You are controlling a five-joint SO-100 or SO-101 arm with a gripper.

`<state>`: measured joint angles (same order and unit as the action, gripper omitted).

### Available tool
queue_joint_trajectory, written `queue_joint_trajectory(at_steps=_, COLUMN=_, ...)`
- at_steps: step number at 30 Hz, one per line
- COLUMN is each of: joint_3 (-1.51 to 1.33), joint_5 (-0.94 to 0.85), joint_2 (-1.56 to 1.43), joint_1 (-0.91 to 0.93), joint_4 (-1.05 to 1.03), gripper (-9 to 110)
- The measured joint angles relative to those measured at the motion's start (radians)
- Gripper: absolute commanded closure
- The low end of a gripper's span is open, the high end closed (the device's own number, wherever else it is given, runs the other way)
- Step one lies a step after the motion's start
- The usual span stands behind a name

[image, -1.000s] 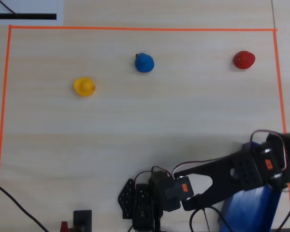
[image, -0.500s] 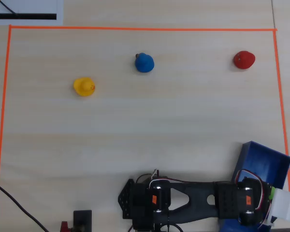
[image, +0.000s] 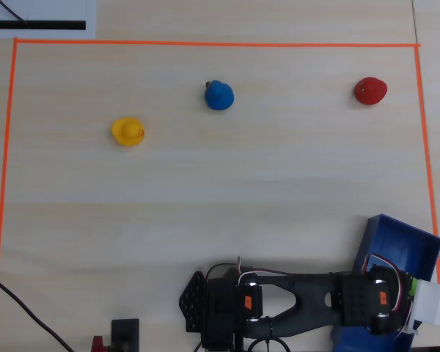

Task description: Grasp green duck and put it into box.

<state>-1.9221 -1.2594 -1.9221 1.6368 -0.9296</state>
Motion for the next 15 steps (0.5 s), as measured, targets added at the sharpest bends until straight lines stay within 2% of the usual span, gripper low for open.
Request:
queue_joint_trajectory(at_steps=10, joint_3=0.049, joint_5=-0.008, joint_2=0.141, joint_1=0.003, joint_4=0.115, gripper=101)
queue_joint_trajectory(at_steps=15, joint_3=-0.040, joint_5=-0.049, joint_2=0.141, joint_1=0.003, joint_4=0.179, gripper=101)
